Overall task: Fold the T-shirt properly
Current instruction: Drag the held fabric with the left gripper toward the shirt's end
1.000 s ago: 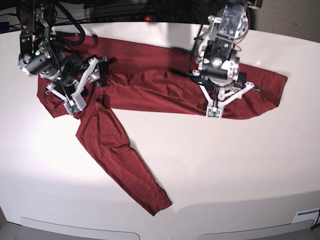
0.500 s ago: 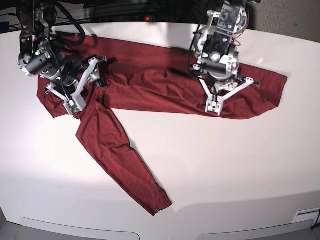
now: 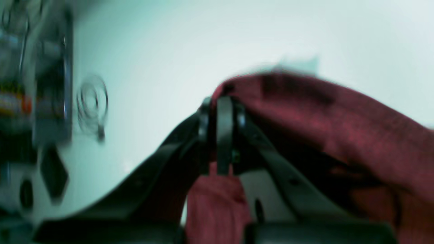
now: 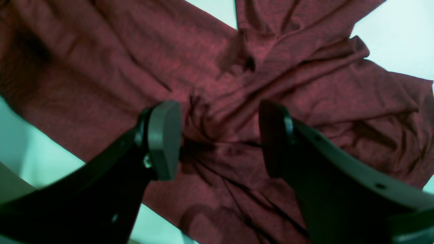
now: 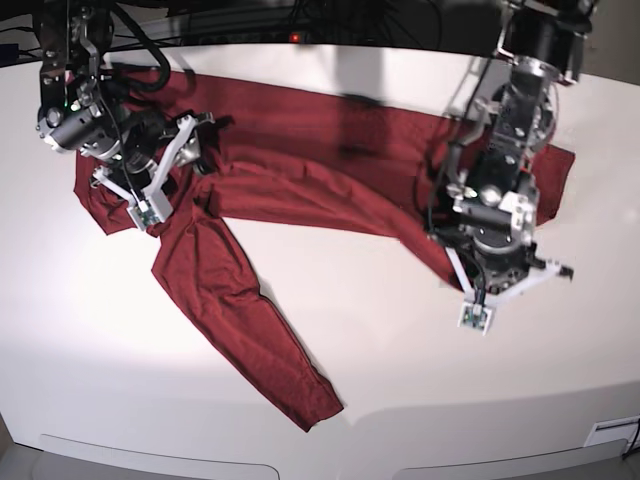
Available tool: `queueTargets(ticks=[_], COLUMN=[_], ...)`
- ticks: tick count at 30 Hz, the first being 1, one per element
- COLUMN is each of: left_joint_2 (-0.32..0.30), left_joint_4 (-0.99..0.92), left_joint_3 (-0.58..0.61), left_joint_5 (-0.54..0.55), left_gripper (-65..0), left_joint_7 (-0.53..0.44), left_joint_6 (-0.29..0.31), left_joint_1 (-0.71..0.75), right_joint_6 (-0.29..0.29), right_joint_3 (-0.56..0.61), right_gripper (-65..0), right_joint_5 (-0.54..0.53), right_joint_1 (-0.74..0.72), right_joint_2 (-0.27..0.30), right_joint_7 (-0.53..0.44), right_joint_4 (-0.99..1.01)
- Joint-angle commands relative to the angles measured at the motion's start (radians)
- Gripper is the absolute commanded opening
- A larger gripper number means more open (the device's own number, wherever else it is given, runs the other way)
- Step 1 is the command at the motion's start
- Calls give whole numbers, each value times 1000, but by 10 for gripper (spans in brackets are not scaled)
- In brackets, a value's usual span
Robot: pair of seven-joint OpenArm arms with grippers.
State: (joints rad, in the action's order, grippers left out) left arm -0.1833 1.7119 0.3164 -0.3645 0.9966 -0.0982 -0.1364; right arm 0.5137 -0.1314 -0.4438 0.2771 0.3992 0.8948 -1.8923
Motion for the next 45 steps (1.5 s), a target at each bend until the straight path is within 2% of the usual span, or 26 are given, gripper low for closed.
queueTargets(ticks=[1, 3, 6, 9, 14, 17, 23, 28, 33, 39, 43, 45], left_joint_2=[-13, -20, -16, -17, -26, -53, -116, -145, -150, -149, -150, -150], left_joint_4=[19, 19, 19, 19, 15, -15, -205, -348, -357, -357, -357, -358], left_joint_3=[0, 0, 0, 0, 0, 0, 0, 0, 0, 0, 0, 0], left_joint_5=[26, 104, 173, 188, 191, 190, 183, 184, 243, 333, 339, 339], left_gripper=[-650, -650, -650, -650, -650, -650, -650, -650, -650, -650, -650, -650], left_joint_7=[-34, -82, -156, -214, -298, -368, -394, -396, -407, -475, -498, -505], left_joint_6=[9, 39, 123, 183, 211, 224, 226, 241, 311, 451, 504, 553], left_joint_1=[-23, -32, -32, -33, -35, -47, -144, -215, -255, -296, -299, -303], right_joint_6=[5, 5, 5, 4, 5, 5, 5, 5, 5, 5, 5, 5], right_joint_3=[-6, -6, -6, -6, -6, -6, -6, -6, -6, -6, -6, -6], right_gripper=[-286, -286, -286, -286, -286, -286, -286, -286, -286, -286, -286, -286], right_joint_5=[-5, -5, -5, -5, -6, -6, -6, -10, -14, -36, -35, -35], right_joint_1=[-8, -8, -8, -8, -8, -8, -8, -8, -8, -8, -8, -8], right_joint_2=[13, 13, 10, 8, 7, 8, 7, 8, 7, 7, 7, 7], right_joint_7=[-16, -16, -16, -14, -15, -13, 8, 5, 1, 4, 4, 4], right_joint_4=[-19, -19, -19, -19, -19, -19, -19, -19, -19, -19, -19, -19])
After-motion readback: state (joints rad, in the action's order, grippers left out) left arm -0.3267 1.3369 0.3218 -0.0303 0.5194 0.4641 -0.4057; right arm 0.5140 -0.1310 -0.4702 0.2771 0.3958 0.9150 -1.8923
